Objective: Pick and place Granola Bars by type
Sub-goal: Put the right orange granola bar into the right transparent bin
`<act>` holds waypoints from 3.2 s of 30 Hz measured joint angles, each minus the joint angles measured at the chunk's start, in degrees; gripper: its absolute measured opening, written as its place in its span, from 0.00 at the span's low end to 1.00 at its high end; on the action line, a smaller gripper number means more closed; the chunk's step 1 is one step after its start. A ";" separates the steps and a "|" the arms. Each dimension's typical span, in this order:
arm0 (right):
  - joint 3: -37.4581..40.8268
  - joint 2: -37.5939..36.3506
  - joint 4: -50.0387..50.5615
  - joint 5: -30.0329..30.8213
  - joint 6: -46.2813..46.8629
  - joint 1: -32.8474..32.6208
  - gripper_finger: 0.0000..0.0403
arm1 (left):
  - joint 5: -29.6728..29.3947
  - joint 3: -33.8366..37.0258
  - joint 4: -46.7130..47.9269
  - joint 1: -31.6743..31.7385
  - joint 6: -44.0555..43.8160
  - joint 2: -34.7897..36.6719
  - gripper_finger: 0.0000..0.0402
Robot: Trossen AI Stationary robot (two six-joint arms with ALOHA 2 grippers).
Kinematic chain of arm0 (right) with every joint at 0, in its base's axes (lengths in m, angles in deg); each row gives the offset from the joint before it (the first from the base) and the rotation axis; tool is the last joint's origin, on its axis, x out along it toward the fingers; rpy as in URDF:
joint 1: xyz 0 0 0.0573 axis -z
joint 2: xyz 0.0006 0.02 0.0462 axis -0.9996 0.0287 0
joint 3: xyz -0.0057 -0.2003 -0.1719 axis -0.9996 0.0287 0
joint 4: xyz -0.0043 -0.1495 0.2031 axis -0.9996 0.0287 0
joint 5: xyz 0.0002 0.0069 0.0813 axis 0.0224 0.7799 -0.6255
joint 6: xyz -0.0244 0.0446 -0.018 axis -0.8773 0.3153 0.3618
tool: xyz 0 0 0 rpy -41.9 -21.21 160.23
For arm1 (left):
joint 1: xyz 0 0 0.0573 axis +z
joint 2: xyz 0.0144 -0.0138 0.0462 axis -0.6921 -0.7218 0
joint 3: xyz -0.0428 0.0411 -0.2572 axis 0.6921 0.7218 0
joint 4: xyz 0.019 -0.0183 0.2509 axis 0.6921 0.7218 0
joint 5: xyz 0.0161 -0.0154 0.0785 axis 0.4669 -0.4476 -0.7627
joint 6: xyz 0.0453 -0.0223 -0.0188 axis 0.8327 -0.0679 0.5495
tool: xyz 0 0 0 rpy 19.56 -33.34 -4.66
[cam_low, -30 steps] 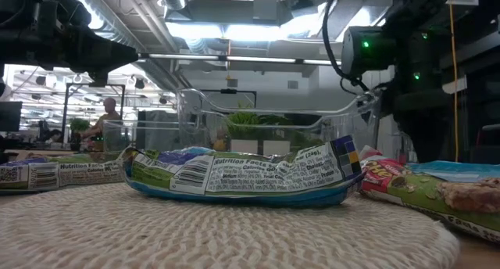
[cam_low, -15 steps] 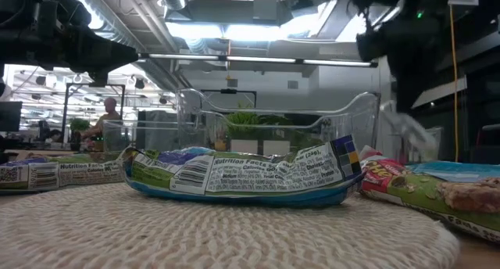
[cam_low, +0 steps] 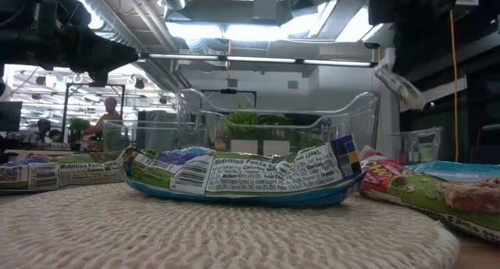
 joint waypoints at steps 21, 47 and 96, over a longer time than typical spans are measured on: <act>0.00 -2.08 -33.41 -31.36 -39.41 -2.34 0.00 | 0.01 -0.02 0.00 0.01 0.00 0.00 0.18; 0.59 -1.57 -39.83 -36.19 -65.82 -6.46 0.00 | 0.00 0.00 0.00 0.00 0.00 0.00 0.18; -11.13 -1.58 -20.33 10.38 -30.59 1.95 0.00 | 0.00 -0.02 0.00 0.02 0.00 0.00 0.18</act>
